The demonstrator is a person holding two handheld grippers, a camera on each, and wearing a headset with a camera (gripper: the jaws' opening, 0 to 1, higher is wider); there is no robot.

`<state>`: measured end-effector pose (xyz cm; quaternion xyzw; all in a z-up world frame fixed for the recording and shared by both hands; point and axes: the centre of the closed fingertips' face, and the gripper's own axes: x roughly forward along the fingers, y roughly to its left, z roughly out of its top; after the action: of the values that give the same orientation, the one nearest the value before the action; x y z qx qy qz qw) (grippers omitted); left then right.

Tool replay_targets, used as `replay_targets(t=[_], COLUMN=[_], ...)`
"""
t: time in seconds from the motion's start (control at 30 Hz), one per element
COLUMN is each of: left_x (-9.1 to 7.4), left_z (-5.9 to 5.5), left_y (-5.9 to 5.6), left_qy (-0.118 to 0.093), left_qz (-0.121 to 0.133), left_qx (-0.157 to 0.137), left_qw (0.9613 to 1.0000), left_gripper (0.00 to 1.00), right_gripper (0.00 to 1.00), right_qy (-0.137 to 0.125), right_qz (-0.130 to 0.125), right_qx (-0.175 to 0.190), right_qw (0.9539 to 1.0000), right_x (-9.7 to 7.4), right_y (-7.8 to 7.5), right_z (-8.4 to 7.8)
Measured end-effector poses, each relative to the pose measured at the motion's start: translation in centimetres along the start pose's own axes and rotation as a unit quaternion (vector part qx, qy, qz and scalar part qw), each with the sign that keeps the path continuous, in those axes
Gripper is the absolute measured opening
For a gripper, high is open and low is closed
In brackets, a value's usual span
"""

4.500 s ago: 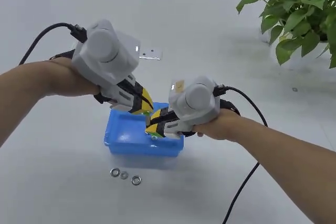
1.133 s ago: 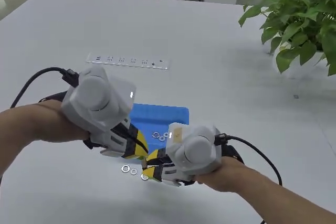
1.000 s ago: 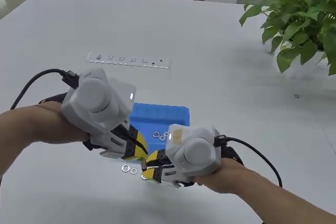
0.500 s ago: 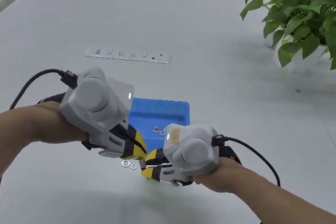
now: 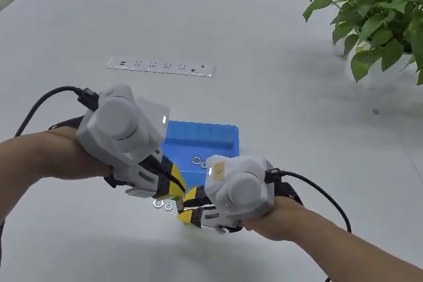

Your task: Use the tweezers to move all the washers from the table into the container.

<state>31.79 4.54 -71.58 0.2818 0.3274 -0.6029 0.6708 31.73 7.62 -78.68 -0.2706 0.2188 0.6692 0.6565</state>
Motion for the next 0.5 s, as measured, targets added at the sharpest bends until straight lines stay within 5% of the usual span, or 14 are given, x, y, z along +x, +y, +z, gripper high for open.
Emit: replay_targets(t=[0.5], left_x=[-0.01], left_z=[0.19], left_y=[-0.18], left_qy=[-0.003], left_qz=[-0.002], left_qx=[-0.004], left_qw=[1.0], left_gripper=[0.05], right_gripper=[0.1], right_qy=[0.005], right_qz=[0.004], right_qx=[0.007], right_qw=[1.0], right_x=[-0.05], right_y=[0.12], right_z=[-0.03])
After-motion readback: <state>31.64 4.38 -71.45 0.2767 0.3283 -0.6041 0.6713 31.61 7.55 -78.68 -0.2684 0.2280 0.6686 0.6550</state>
